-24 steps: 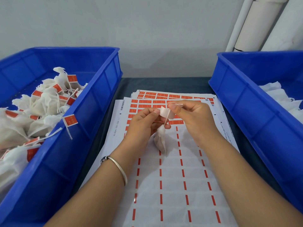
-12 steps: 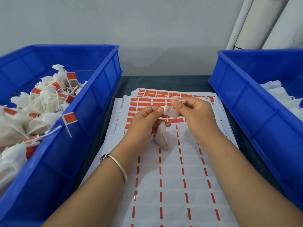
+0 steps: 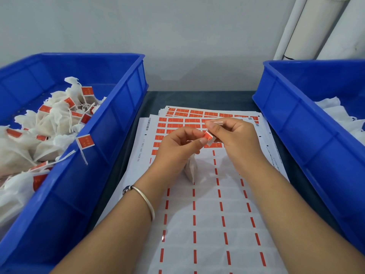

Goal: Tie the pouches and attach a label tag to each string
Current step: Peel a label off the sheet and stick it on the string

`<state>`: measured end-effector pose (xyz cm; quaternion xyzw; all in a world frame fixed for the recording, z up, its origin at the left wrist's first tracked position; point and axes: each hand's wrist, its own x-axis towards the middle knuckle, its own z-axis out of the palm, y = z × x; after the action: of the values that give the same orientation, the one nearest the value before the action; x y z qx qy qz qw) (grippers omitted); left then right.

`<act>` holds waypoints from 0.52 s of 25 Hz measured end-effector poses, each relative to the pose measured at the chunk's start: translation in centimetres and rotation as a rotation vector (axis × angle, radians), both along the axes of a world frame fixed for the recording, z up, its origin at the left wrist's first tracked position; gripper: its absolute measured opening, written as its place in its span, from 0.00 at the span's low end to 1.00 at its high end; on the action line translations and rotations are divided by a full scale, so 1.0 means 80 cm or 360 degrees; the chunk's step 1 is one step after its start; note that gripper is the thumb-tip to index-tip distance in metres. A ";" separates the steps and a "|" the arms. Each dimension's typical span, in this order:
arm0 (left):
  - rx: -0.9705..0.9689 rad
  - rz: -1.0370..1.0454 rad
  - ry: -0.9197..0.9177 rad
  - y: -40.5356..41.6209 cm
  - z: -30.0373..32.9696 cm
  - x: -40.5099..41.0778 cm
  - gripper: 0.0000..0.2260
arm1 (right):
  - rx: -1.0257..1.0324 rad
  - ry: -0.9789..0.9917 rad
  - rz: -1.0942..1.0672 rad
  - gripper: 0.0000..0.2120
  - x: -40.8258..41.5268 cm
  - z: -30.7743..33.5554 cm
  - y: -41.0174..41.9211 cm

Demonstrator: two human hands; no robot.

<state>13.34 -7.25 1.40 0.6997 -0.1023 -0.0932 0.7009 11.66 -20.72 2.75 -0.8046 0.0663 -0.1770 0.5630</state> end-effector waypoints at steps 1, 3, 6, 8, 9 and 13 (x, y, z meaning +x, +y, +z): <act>0.0009 0.0012 -0.0022 -0.001 -0.001 0.000 0.05 | 0.0002 -0.0002 -0.0003 0.10 0.000 0.000 0.000; 0.0030 0.0028 -0.0063 -0.002 -0.003 0.000 0.05 | 0.0005 -0.0001 -0.0002 0.09 0.001 -0.001 0.000; 0.0073 0.0054 -0.0110 -0.004 -0.005 0.001 0.05 | 0.0034 -0.0008 0.0009 0.09 0.000 -0.001 0.001; 0.0132 0.0087 -0.0142 -0.005 -0.006 0.002 0.05 | 0.0048 -0.0010 0.0012 0.08 0.000 -0.001 0.002; 0.0157 0.0104 -0.0155 -0.006 -0.007 0.001 0.05 | 0.0053 -0.0003 0.0012 0.08 -0.001 -0.001 0.002; 0.0189 0.0155 -0.0151 -0.007 -0.008 0.001 0.07 | 0.0085 0.0025 0.0024 0.06 -0.001 -0.001 0.003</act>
<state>13.40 -7.82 0.76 0.7478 -0.0955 -0.0319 0.6563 11.57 -20.45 2.67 -0.7910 0.0694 -0.1646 0.5852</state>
